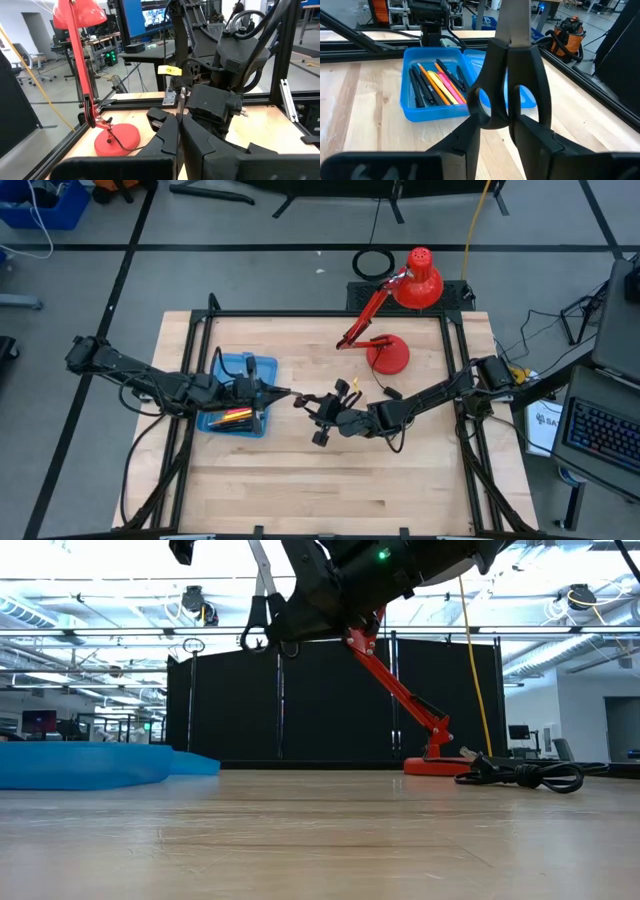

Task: Pick & place school supplies into a supply box
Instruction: Put the black scissor into the supply box

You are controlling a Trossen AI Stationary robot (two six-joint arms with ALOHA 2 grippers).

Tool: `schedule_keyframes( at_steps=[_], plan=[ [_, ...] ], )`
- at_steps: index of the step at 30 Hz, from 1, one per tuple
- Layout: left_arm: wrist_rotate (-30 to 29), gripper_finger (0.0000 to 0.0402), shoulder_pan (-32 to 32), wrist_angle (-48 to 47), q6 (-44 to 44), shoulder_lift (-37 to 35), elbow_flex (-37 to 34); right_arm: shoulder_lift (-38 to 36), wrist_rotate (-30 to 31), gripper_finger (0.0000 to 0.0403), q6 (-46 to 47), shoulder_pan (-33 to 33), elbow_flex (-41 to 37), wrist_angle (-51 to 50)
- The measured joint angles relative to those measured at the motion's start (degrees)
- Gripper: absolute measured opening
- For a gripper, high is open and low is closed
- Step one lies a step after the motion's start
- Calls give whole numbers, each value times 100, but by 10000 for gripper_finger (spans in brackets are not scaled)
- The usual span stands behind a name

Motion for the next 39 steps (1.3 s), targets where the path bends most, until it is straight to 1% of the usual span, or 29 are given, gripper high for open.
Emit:
schedule_keyframes(
  at_steps=[3,5,7,12,16,20,23,27,33,39],
  plan=[
    [-120,4,-7,-81,52,-3,0,0,-18,112,-72,-2,0,-39],
    [-173,4,-7,-165,77,-30,0,0,-198,113,-166,-2,-2,-43],
    [-301,4,-7,-177,96,-51,0,0,-242,113,-169,-3,-2,-47],
    [-783,4,-96,-315,306,-240,0,0,-254,113,-164,-2,-2,-54],
    [-1192,4,-245,-607,395,-522,0,0,-240,113,-122,4,-2,-30],
    [-1478,4,-384,-1191,306,-863,0,0,-236,113,-127,4,-2,-28],
    [-1608,4,-451,-1761,14,-1068,0,-2,-236,114,-127,4,-2,-26],
    [-1656,4,-483,-2475,-380,-1213,0,-2,-234,114,-127,4,-2,-21],
    [-1607,4,-481,-3374,-751,-1217,0,-2,-234,114,-127,4,-2,-18],
    [-1523,3,-477,-4166,-1331,-1217,14,-2,-232,114,-128,4,-2,-19]
  ],
)
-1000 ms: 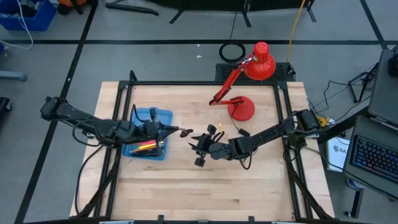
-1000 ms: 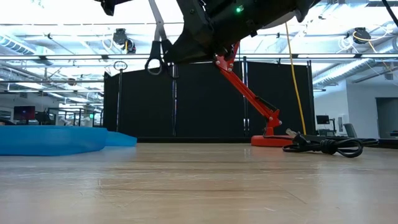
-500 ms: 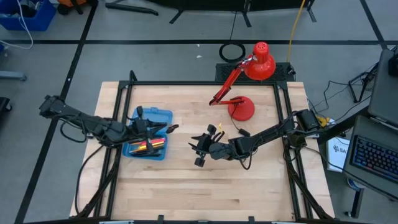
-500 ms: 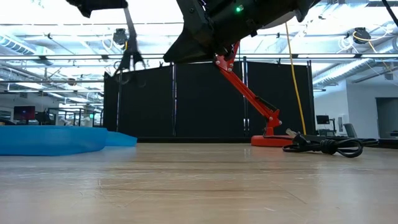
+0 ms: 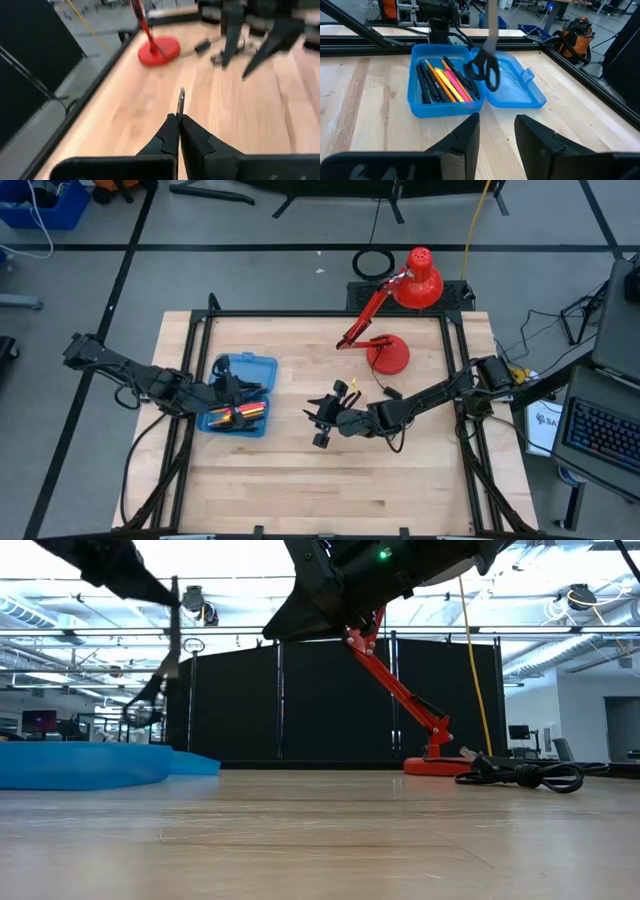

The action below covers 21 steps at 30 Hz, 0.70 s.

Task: Pick & place school supplies into a supply box
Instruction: Put the black scissor into the supply box

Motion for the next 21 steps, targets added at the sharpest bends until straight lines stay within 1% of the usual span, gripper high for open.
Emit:
schedule_keyframes(
  at_steps=[6,11,16,21],
  plan=[
    [22,3,5,-1365,-746,85,335,0,0,114,1,0,0,-2],
    [290,3,10,-2206,-1105,88,550,-2,2,114,0,0,0,-7],
    [514,3,10,-2834,-1307,94,683,-4,2,114,1,0,0,-7],
    [952,3,10,-3082,-1304,172,745,-4,4,114,-1,-2,0,-7]
  ],
)
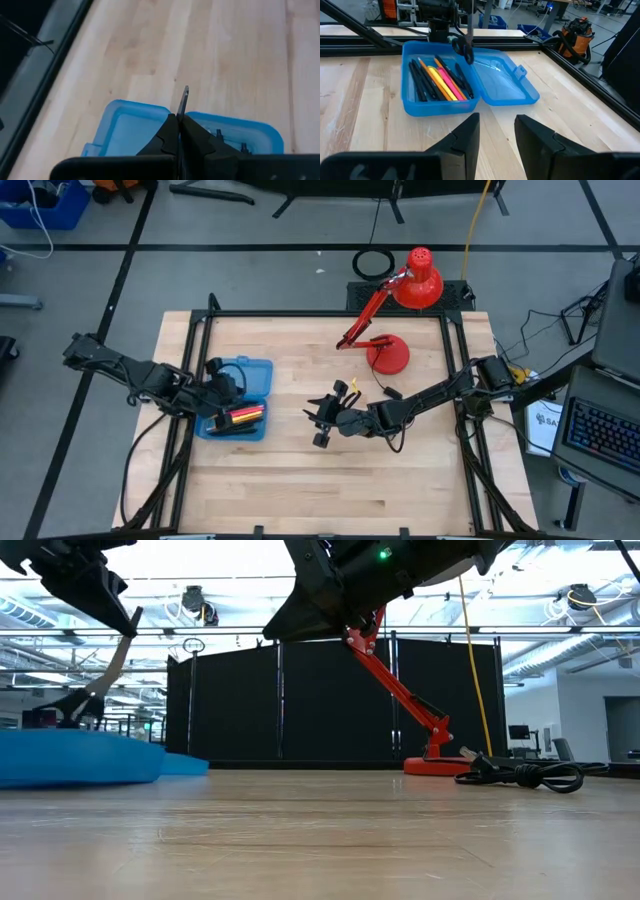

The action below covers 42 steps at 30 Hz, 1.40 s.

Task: Pick & place school supplies into a supply box
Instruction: Put the black scissor into the supply box

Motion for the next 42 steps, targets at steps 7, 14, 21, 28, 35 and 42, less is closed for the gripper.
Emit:
schedule_keyframes(
  at_steps=[7,14,21,28,35,42],
  plan=[
    [279,3,0,-4,-28,38,0,0,0,114,0,-11,0,-6],
    [319,3,-22,-180,3,70,493,0,6,114,0,-11,0,-7],
    [1555,3,122,-801,-466,315,1040,0,15,114,0,-11,0,-7],
    [2022,3,168,-1503,-810,1161,924,0,15,114,15,-11,-2,-7],
    [1949,3,169,-1403,-606,2225,918,0,15,114,20,-11,-4,-8],
    [2063,9,192,-1398,-558,3042,918,0,15,114,20,-11,-9,-13]
  ],
)
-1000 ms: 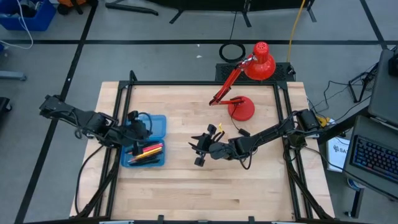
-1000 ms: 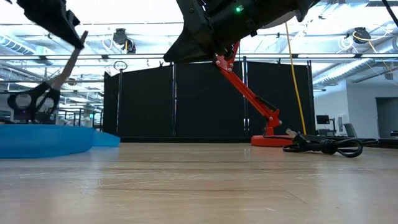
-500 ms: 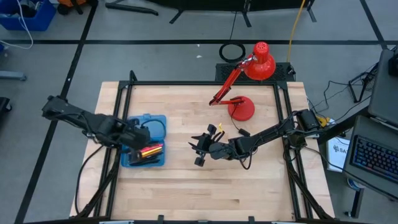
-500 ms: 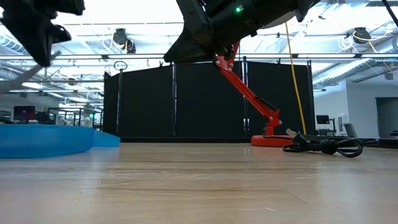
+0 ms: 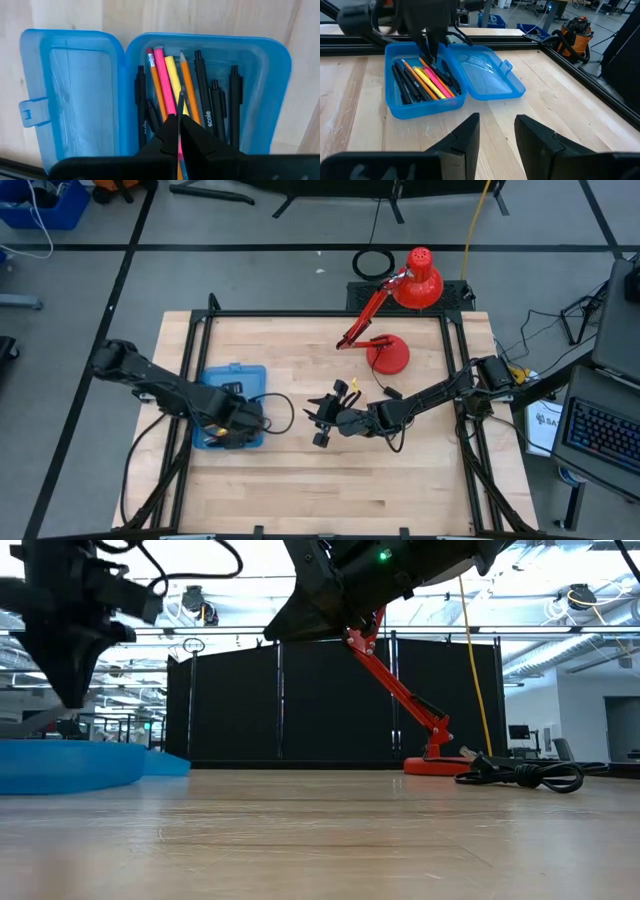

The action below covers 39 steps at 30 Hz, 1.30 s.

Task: Pick & place school supplies into a supply box
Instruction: Put the black scissor into the supply box, then return to Home Position

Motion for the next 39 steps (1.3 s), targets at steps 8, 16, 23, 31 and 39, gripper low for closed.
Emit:
schedule_keyframes(
  at_steps=[8,16,23,31,39],
  plan=[
    [61,20,9,-4,132,410,-2,0,-2,114,2,0,0,0],
    [379,73,7,53,145,404,-2,0,-2,114,2,0,0,-2],
    [304,75,14,96,171,404,-2,0,-2,114,2,0,0,-2],
    [-121,76,14,119,520,390,-2,0,-2,114,1,0,0,-75],
    [-385,9,-175,758,958,-165,-2,-22,-9,45,-109,67,-2,-155]
  ],
)
